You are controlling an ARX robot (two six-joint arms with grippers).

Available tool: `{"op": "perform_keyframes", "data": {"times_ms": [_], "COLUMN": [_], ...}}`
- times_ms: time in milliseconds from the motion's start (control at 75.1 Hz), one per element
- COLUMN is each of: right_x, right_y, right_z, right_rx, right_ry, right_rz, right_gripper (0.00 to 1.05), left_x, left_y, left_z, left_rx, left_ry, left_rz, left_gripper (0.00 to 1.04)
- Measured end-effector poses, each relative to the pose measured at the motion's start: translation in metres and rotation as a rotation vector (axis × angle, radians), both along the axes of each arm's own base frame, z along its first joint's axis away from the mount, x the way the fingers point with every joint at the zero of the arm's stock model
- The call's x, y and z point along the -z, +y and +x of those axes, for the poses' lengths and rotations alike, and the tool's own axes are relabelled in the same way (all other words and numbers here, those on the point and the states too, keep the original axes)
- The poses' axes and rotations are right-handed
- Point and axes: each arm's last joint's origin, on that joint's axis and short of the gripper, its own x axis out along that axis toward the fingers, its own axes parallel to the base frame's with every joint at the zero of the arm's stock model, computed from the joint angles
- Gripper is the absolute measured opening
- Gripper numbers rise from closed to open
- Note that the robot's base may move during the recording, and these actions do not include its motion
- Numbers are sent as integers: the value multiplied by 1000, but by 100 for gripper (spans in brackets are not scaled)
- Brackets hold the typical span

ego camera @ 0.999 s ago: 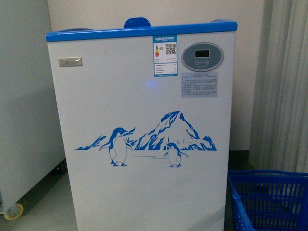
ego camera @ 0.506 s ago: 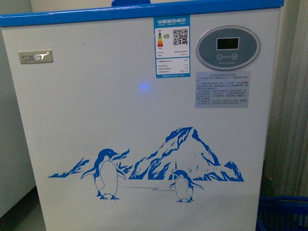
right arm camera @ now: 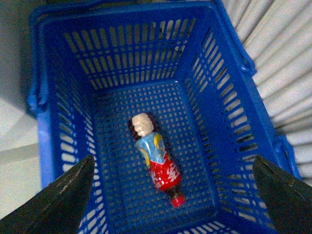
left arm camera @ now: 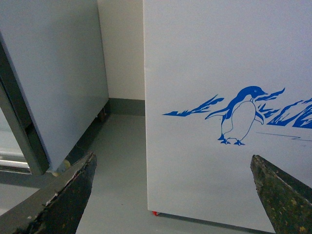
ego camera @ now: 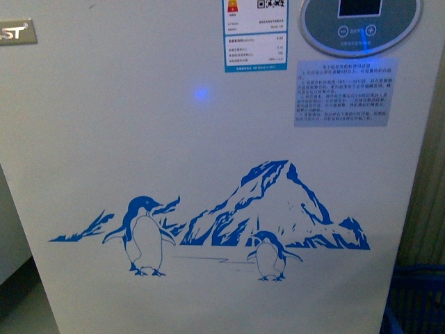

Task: Put drink in fridge

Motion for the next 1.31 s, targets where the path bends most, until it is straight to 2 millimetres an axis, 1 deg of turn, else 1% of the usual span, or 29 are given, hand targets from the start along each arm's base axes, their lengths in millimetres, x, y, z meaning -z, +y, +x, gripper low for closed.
{"op": "perform_keyframes", "data": {"times_ms": [40, 53, 80, 133, 147, 226, 333, 386, 493, 613, 719, 826, 959, 1172, 1305], "right_x": [13, 20, 27, 51, 63, 111, 150, 165, 207, 234, 253, 268, 280, 303, 314], "right_y": [-6, -9, -11, -18, -21, -32, -40, -42, -46, -47, -50, -56, -65, -78, -79], "right_z": [16, 22, 28, 44, 51, 72, 86, 90, 98, 103, 110, 117, 120, 114, 103], "right_rx": [-14, -13, -15, -20, -28, -32, -35, -40, -60, -79, -81, -71, -62, -53, -61], "right_ry": [39, 62, 85, 157, 192, 290, 353, 377, 441, 484, 510, 526, 547, 597, 625], "right_rz": [5, 7, 4, 22, 37, 57, 66, 69, 78, 99, 99, 81, 79, 103, 154], "right_gripper": [97, 97, 97, 97, 97, 97, 97, 97, 97, 97, 97, 97, 97, 97, 97], "left_x": [0, 0, 0, 0, 0, 0, 0, 0, 0, 0, 0, 0, 0, 0, 0], "left_y": [0, 0, 0, 0, 0, 0, 0, 0, 0, 0, 0, 0, 0, 0, 0], "left_z": [0, 0, 0, 0, 0, 0, 0, 0, 0, 0, 0, 0, 0, 0, 0], "left_rx": [-1, 0, 0, -1, 0, -1, 0, 0, 0, 0, 0, 0, 0, 0, 0], "left_ry": [0, 0, 0, 0, 0, 0, 0, 0, 0, 0, 0, 0, 0, 0, 0], "left_rz": [0, 0, 0, 0, 0, 0, 0, 0, 0, 0, 0, 0, 0, 0, 0], "left_gripper": [97, 97, 97, 97, 97, 97, 97, 97, 97, 97, 97, 97, 97, 97, 97]}}
